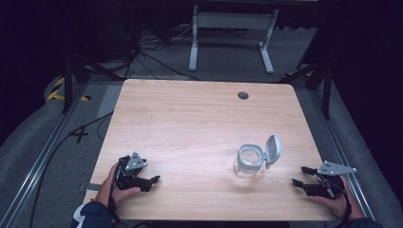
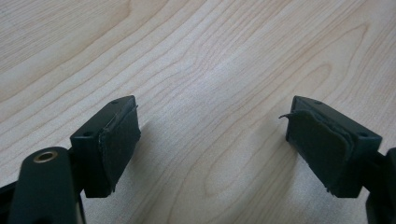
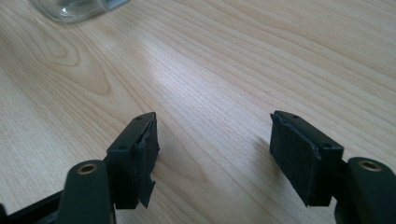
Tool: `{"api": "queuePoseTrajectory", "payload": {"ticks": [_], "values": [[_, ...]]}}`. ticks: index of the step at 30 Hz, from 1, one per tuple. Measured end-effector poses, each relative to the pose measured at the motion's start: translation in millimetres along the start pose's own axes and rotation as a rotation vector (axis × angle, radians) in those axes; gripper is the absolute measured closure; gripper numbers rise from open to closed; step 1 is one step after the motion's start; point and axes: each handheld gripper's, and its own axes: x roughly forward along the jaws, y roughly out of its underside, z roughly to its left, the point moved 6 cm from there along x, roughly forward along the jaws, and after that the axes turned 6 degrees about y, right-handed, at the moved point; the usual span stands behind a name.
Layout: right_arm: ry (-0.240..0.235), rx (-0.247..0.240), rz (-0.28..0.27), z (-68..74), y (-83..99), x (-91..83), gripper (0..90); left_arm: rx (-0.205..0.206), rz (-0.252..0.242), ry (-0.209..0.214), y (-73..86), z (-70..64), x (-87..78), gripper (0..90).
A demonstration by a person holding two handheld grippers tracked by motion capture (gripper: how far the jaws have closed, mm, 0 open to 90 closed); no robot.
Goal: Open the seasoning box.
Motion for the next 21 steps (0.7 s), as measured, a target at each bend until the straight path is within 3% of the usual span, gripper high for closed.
{"api": "queuePoseTrajectory", "payload": {"ticks": [2, 21], "values": [[0.002, 0.001, 0.0, 0.1, -0.1, 0.1, 32.2, -0.015, 0.001, 0.004, 0.5, -1.2, 0.1, 17.5], [-0.002, -0.005, 0.001, 0.2, -0.3, 0.8, 30.5, -0.025, 0.002, -0.006, 0.5, -1.5, 0.3, 16.5]]}}
